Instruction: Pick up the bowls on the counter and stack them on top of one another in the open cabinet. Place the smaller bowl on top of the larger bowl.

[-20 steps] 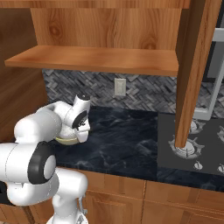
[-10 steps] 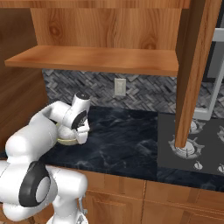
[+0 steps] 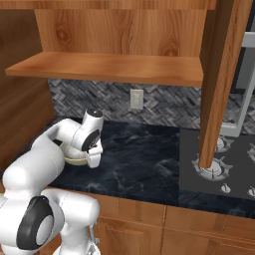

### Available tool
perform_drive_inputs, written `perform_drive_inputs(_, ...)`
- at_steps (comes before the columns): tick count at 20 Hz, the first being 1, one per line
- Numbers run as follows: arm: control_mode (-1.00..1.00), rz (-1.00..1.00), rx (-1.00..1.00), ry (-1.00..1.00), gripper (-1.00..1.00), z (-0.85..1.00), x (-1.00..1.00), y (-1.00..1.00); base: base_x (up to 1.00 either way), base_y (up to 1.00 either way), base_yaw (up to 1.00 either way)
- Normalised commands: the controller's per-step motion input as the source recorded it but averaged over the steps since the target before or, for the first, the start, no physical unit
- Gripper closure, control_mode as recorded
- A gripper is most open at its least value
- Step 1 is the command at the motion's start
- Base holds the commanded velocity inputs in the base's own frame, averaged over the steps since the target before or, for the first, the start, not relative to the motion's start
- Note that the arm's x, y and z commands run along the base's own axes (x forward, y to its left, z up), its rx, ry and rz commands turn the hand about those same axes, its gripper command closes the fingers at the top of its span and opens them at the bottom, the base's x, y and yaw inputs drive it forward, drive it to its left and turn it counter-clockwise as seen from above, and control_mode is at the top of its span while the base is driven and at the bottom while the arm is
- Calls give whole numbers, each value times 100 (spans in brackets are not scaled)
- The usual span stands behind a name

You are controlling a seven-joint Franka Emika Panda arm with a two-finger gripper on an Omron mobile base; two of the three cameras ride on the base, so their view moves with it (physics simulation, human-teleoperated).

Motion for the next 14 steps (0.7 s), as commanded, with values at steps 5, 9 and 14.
perform_drive_inputs(5, -100, 0, 0, 1, -100, 0, 3, 0, 0, 0, 0)
perform_drive_inputs(9, -100, 0, 0, 4, -100, -7, 2, 0, 0, 0, 0)
perform_drive_inputs(14, -100, 0, 0, 8, -100, -13, 4, 0, 0, 0, 0)
